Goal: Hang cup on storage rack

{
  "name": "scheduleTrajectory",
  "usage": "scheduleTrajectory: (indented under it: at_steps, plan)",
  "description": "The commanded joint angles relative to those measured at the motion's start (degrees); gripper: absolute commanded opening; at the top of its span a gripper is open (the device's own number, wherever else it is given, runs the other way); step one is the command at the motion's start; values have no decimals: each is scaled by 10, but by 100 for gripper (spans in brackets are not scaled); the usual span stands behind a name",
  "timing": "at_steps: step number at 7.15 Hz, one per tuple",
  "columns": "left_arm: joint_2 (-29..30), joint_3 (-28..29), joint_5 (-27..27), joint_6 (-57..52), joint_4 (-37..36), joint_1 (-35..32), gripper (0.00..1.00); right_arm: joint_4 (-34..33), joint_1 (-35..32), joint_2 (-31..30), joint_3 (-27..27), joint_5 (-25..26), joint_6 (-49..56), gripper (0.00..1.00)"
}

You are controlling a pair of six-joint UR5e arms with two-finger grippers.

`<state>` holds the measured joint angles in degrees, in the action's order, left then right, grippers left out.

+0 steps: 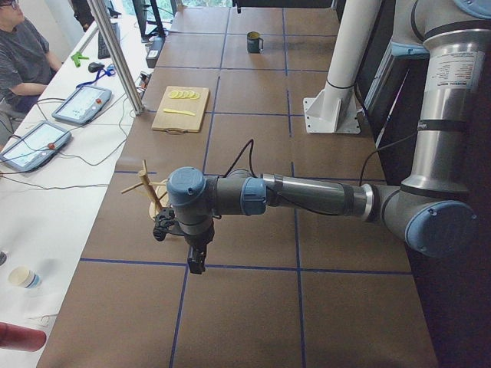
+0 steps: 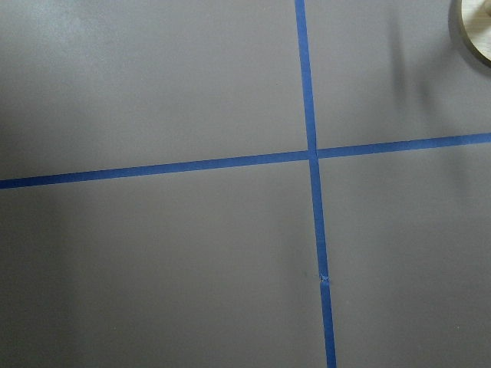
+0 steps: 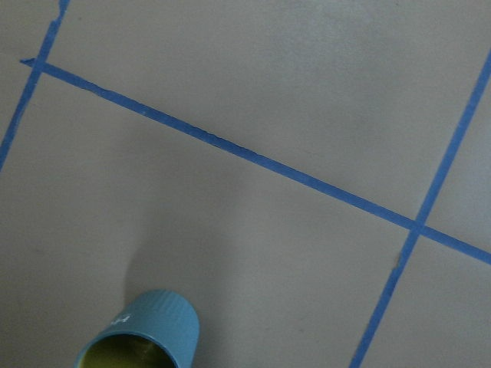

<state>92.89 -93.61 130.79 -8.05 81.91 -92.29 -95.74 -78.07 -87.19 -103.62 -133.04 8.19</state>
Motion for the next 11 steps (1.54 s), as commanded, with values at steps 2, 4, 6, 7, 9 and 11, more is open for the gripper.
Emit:
scheduleTrajectory:
  at_steps: [2,4,6,7,9,11]
  plan:
    - [0,-1,0,0,0,0,100,151,81,-51,-12,36,-139,100]
    - [0,-1,0,0,0,0,100,205,92,-82,-12,42,-182,100]
    - [0,-1,0,0,0,0,100,204,113,-90,-1,41,-183,100]
    - [-1,-1,0,0,0,0,100,204,126,-90,2,42,-184,100]
    - [-1,-1,0,0,0,0,100,203,147,-90,20,44,-180,100]
    - [-1,-2,0,0,1,0,100,203,152,-103,23,41,-175,100]
